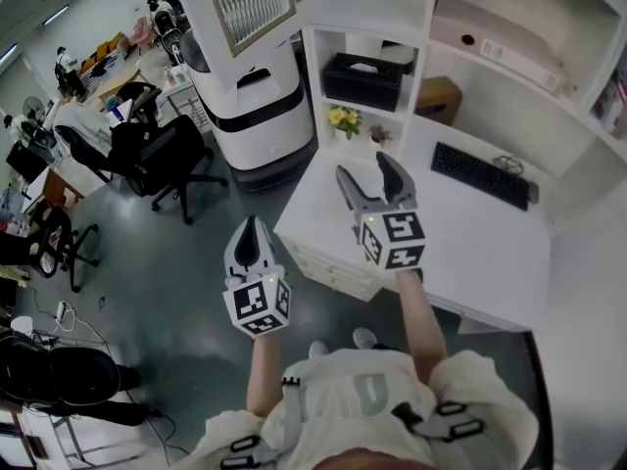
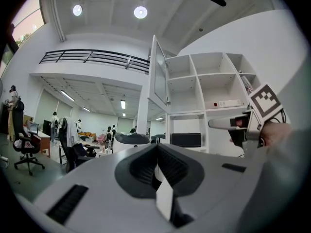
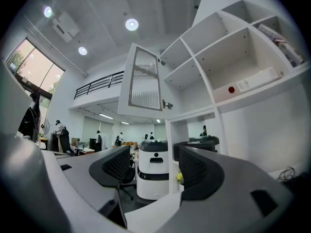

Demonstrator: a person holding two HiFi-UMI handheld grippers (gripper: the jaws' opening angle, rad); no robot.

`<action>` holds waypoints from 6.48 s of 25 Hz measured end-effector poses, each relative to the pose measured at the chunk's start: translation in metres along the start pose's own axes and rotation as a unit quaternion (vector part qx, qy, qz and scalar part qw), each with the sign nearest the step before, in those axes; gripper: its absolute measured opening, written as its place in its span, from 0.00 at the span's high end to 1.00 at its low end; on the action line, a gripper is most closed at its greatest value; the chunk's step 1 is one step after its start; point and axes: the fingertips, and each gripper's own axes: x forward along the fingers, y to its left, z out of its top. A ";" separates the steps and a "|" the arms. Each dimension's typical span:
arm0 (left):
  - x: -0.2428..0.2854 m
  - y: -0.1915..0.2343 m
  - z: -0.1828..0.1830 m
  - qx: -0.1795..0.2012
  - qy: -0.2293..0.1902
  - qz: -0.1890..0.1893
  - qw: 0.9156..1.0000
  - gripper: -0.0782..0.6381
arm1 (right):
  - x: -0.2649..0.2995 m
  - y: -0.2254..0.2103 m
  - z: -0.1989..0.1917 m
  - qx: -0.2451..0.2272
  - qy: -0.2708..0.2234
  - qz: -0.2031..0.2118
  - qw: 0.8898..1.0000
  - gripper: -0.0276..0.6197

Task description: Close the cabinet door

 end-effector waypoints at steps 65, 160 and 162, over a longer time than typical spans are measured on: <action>-0.073 0.125 -0.009 -0.021 -0.001 0.162 0.986 0.88 | 0.207 0.161 0.251 -0.076 -0.126 0.048 0.988 0.57; 0.046 -0.050 -0.040 -0.019 0.047 -0.070 0.996 0.88 | 0.099 -0.114 0.257 -0.037 -0.103 -0.077 0.991 0.82; 0.047 -0.049 -0.040 -0.020 0.047 -0.070 0.996 0.88 | 0.099 -0.115 0.257 -0.050 -0.101 -0.084 0.990 0.81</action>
